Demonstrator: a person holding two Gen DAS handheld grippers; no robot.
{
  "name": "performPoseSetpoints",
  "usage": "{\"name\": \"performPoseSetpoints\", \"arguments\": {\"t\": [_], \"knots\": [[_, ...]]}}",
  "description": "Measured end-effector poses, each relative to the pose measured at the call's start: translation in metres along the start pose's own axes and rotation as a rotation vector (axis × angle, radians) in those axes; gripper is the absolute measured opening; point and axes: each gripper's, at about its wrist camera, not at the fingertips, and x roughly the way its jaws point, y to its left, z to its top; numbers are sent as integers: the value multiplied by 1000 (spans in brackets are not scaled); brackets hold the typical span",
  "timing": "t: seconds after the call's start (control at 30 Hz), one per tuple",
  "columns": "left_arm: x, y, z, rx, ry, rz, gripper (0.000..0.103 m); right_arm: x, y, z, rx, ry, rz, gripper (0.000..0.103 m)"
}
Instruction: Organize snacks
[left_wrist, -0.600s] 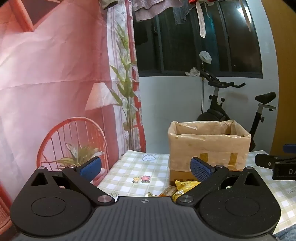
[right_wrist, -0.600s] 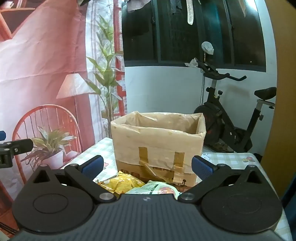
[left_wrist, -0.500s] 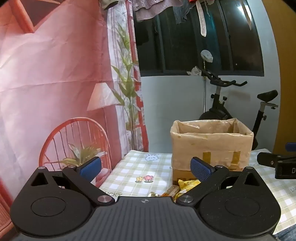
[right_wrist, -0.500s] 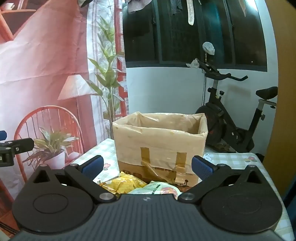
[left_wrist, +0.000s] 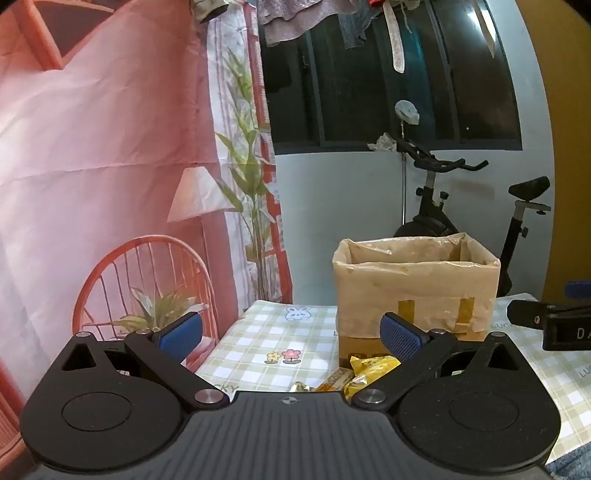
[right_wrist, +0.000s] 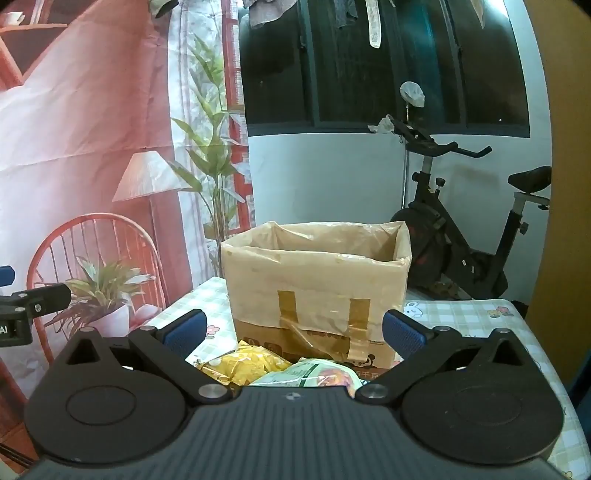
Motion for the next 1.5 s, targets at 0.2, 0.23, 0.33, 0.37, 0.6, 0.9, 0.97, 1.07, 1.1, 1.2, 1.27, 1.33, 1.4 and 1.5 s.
{"name": "performPoseSetpoints", "arguments": {"t": [0.2,0.23,0.33,0.37,0.6,0.9,0.97,1.07,1.1,1.2,1.27,1.33,1.4,1.5], "knots": [[0,-3,0,-6,3,-6,103,1,3,-1,-7,2,2,103],[1,-2,0,-7,3,-7,103,1,3,0,-7,1,1,103],[0,-3,0,-9,4,-4,103,1,2,-1,-7,1,4,103],[0,-2,0,-12,5,-4,103,1,2,-1,-8,0,5,103],[1,-2,-1,-14,6,-6,103,1,3,-1,-8,0,5,103],[1,-3,-1,-15,7,-9,103,1,3,-1,-8,-1,5,103],[1,-4,-1,-16,8,-9,103,1,3,-1,-8,-1,5,103],[2,-3,-1,-17,10,-11,103,1,3,-2,-8,-1,5,103],[2,-4,-1,-17,10,-11,103,1,2,-2,-8,-1,6,103],[3,-4,-2,-18,11,-14,103,1,2,-2,-8,0,5,103],[3,-3,-2,-20,13,-15,103,1,2,-2,-8,0,6,103],[3,-2,-3,-23,13,-18,103,1,2,-2,-8,0,6,103],[4,-2,-3,-24,14,-19,103,1,2,-2,-8,-1,6,103],[4,-2,-3,-24,15,-20,103,1,2,-2,-8,-1,5,103]]}}
